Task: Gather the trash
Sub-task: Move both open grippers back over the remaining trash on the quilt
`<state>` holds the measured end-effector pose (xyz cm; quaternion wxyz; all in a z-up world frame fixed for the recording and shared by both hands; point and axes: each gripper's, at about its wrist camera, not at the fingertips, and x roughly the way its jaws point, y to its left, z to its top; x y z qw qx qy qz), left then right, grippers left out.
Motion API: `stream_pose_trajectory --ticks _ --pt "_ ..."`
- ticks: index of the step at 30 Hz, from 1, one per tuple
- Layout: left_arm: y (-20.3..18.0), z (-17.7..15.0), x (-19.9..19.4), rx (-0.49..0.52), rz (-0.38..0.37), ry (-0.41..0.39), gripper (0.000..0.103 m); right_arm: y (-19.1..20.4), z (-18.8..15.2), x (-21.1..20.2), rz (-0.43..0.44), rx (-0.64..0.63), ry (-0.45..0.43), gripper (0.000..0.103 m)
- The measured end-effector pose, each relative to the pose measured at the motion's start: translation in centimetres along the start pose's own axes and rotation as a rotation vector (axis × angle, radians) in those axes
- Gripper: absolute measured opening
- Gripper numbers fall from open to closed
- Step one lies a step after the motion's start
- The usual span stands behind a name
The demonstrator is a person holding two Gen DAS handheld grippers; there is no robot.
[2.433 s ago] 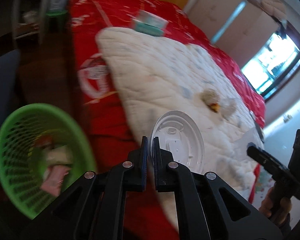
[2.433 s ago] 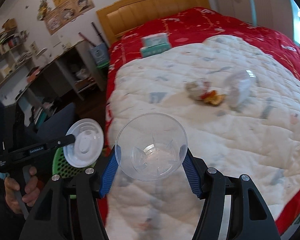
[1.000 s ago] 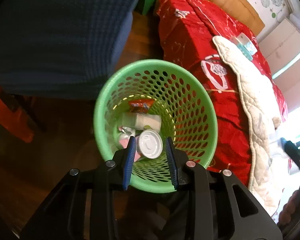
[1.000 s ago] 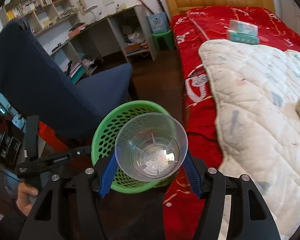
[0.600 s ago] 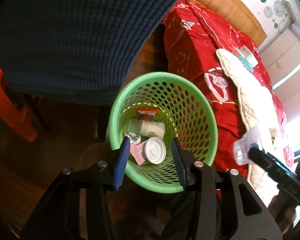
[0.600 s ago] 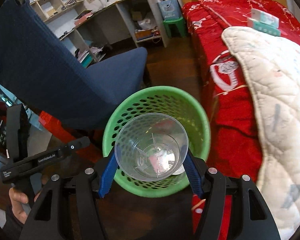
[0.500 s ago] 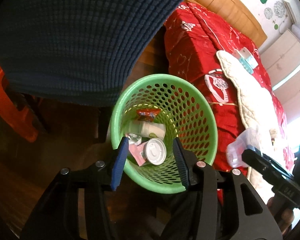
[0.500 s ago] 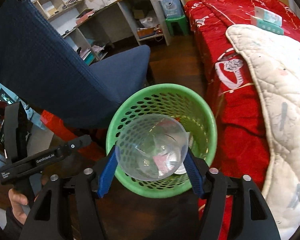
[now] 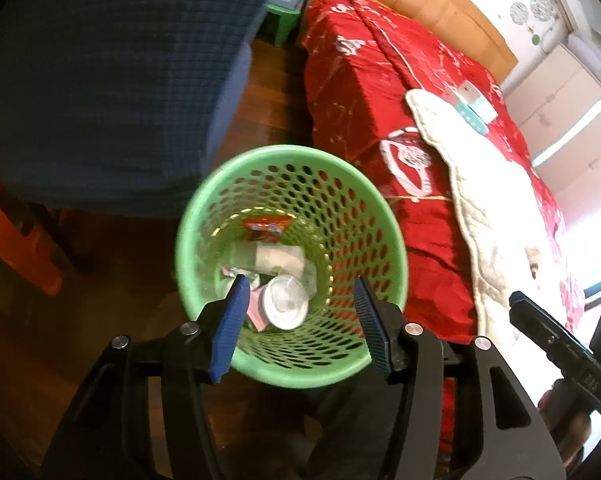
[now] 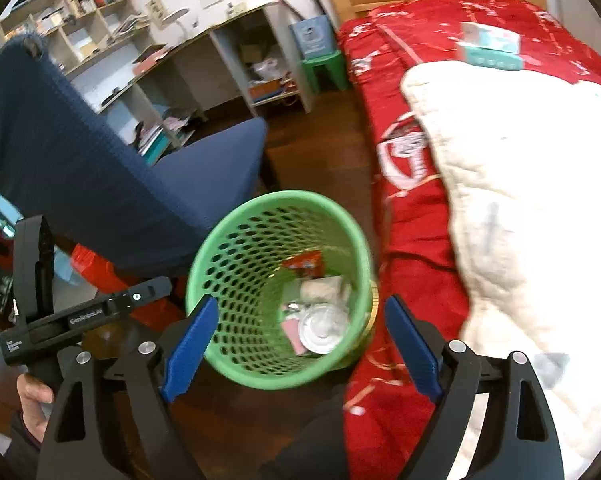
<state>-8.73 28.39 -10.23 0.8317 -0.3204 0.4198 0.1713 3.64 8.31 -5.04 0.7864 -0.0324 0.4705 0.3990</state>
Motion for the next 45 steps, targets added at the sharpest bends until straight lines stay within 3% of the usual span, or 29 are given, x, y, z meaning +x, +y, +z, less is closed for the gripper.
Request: stream_pose_trajectory --ticks 8,21,30,37,45 --pt "-4.0 0.2 0.7 0.075 -0.027 0.011 0.061 -5.0 -0.4 -3.5 -0.08 0.078 -0.053 0.09" --pt "-9.8 0.1 2.6 0.176 -0.056 0.047 0.07 -15.6 -1.0 -9.5 -0.284 0.197 -0.137 0.092" --pt "-13.5 -0.1 4.0 0.231 -0.066 0.071 0.074 -23.5 1.0 -14.4 -0.437 0.24 -0.178 0.092" --pt "-15.6 -0.3 5.7 0.259 -0.067 0.105 0.074 -29.4 5.2 -16.2 -0.505 0.202 -0.097 0.093" --pt "-17.0 0.1 7.4 0.268 -0.059 0.131 0.075 -34.1 9.1 -13.5 -0.508 0.175 0.061 0.093"
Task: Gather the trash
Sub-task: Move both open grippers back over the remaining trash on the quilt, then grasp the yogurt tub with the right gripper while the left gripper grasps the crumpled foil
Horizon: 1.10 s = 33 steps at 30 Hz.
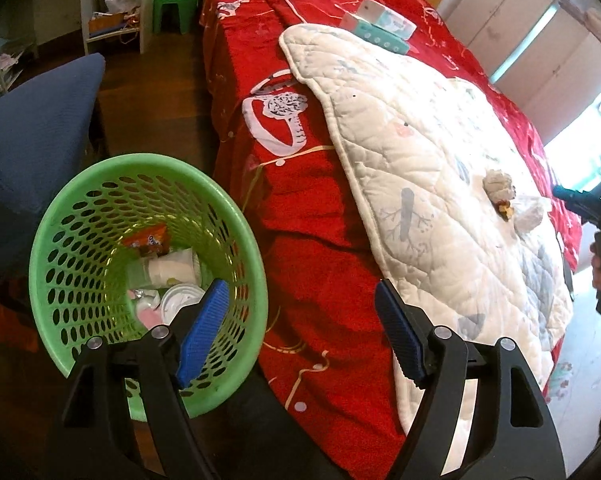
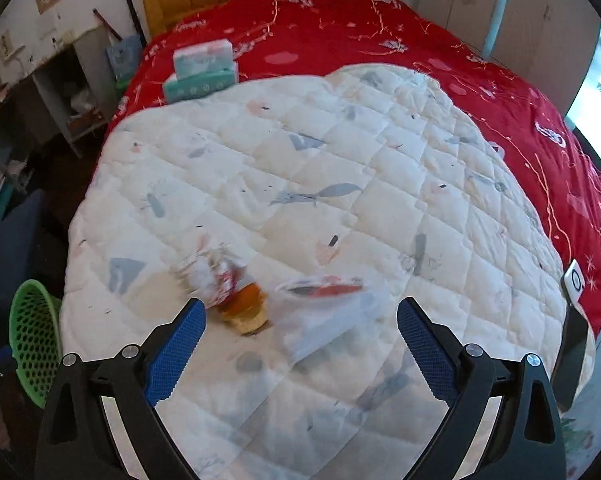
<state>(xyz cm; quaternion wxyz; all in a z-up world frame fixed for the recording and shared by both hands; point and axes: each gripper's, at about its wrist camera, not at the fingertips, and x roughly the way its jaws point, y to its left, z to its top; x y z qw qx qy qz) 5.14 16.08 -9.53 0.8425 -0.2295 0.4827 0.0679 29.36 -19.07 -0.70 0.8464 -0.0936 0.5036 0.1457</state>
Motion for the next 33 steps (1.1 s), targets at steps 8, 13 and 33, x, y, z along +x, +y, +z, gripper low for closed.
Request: stream_pose_trajectory --ticks 8,13,33 --pt "-1.1 1.2 1.4 0.012 0.0 0.019 0.076 -0.7 2.3 4.0 0.017 -0.041 0.152 0.093" --pt "-2.1 1.7 2.1 0.028 -0.006 0.025 0.077 -0.4 2.6 5.9 -0.016 -0.098 0.226 0.093" --pt "-4.7 2.3 3.4 0.074 -0.039 0.04 0.077 -2.0 2.5 8.1 -0.014 -0.007 0.239 0.086"
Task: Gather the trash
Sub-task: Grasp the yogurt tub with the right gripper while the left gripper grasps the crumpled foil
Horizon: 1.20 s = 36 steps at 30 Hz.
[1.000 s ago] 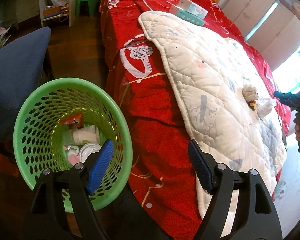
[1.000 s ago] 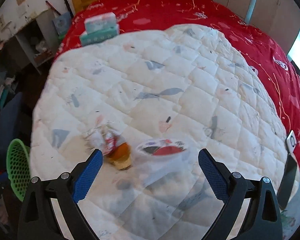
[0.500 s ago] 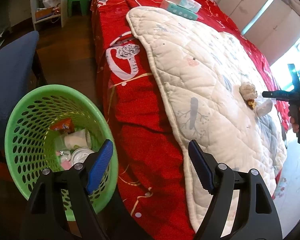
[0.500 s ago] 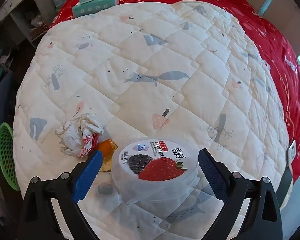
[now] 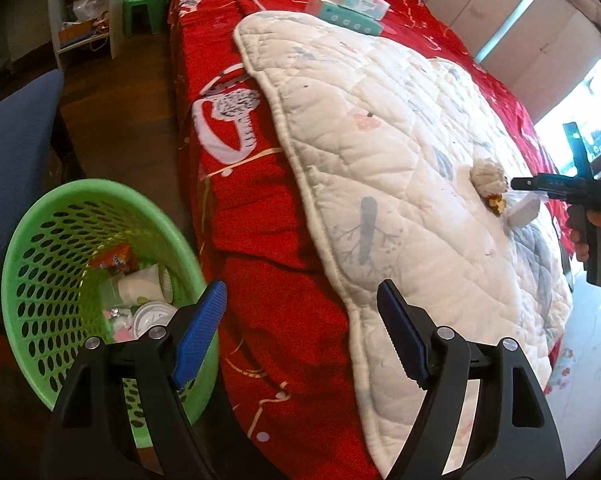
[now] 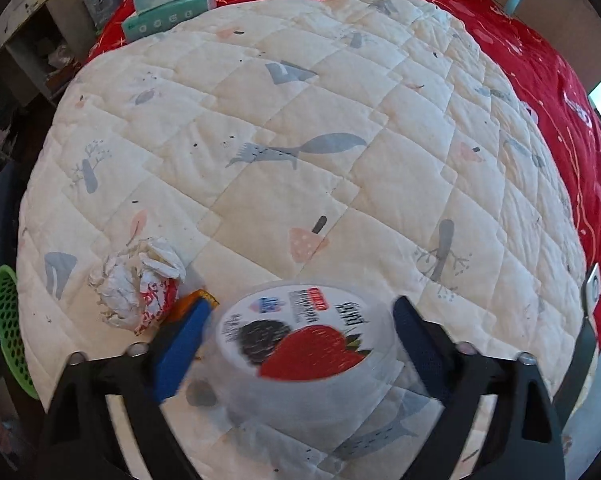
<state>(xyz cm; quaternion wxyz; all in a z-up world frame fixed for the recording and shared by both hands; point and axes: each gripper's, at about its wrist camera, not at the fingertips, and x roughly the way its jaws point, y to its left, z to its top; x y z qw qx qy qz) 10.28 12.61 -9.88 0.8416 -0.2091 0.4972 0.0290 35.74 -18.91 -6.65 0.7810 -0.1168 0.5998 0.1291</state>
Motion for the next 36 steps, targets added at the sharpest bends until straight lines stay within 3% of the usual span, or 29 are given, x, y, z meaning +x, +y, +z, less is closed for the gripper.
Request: stream_pose_trajectory --ticks 9,17,22,29,33,36 --pt "-6.2 2.6 0.7 0.135 -0.074 -0.031 0.077 -1.9 -1.3 -3.2 0.05 0.082 -0.106 0.086" --pt "-14.4 5.6 3.7 0.295 -0.199 -0.023 0.077 -4.0 -4.8 -6.4 0.097 0.142 -0.181 0.086" --pt "-18.7 7.0 6.6 0.381 -0.208 -0.024 0.075 -5.2 -6.8 -7.7 0.13 0.171 -0.226 0.086" --pt "-22.2 8.1 10.6 0.405 -0.223 0.011 0.073 -6.2 -8.7 -9.0 0.164 0.196 -0.275 0.086" --pt "-23.1 8.7 12.8 0.407 -0.194 0.028 0.066 -6.4 -9.9 -9.6 0.192 0.212 -0.295 0.086" --pt "-23.0 9.1 13.7 0.384 -0.218 0.031 0.053 -6.4 -10.7 -9.9 0.21 0.218 -0.307 0.086"
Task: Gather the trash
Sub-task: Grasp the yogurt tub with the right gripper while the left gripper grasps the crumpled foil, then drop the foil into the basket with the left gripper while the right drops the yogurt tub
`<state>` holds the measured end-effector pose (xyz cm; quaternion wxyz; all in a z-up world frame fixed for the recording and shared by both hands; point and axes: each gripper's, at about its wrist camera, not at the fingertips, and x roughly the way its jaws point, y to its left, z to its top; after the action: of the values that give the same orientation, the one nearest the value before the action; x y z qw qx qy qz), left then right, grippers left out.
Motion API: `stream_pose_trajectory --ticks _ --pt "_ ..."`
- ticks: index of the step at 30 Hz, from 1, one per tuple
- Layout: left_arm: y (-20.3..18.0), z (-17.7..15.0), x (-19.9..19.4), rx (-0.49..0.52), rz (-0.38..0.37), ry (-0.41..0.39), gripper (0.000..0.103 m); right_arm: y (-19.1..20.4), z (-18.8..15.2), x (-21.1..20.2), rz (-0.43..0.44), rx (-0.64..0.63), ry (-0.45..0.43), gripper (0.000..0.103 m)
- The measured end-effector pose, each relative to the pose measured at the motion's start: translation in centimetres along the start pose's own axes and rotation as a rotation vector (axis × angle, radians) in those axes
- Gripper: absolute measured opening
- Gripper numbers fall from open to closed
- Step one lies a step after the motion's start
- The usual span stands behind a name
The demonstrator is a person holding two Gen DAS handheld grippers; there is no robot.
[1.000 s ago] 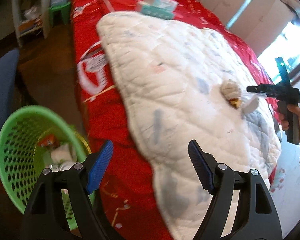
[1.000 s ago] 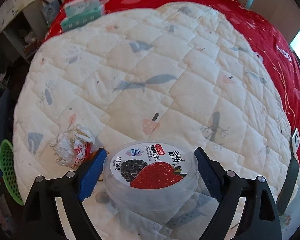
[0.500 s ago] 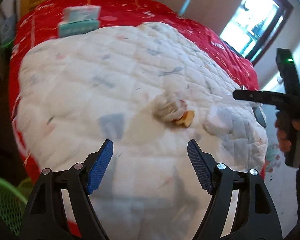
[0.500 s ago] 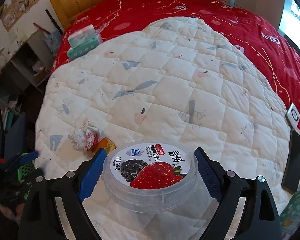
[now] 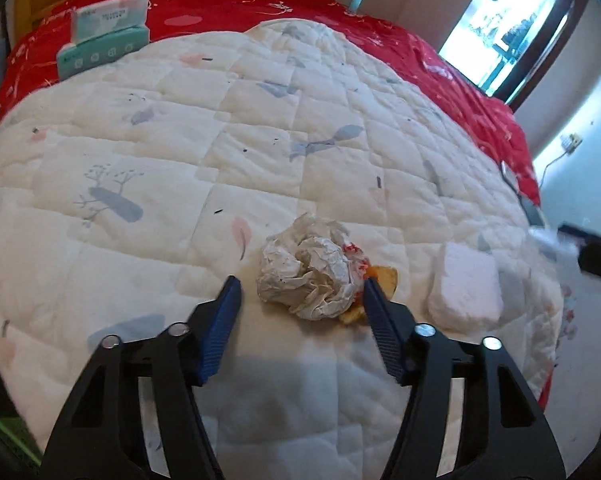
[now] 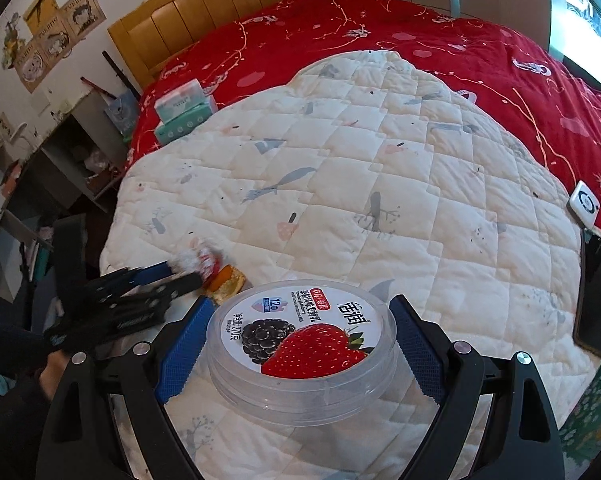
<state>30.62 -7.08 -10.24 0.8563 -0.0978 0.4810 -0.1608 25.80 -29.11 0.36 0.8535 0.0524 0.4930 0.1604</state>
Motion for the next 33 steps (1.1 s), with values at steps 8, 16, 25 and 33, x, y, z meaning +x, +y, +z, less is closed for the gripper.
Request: stream_pose_trajectory --ticks 8,16,25,33 --pt "-0.1 -1.3 -3.4 0.004 -0.02 -0.068 0.04 2.1 -2.4 -1.1 0.002 -0.021 -0.042 0.086" --pt "2.4 -5.8 -11.8 -0.021 0.012 -0.161 0.04 7.6 -6.3 -2.1 0.058 -0.068 -0.088 0.086" --pt "7.3 -13.0 -21.1 -0.092 0.12 -0.264 0.04 14.8 -9.6 -2.7 0.129 -0.142 -0.105 0.086" --pt "13.1 -19.9 -26.6 -0.236 0.24 -0.287 0.041 19.8 -11.8 -2.4 0.193 -0.183 -0.093 0.086"
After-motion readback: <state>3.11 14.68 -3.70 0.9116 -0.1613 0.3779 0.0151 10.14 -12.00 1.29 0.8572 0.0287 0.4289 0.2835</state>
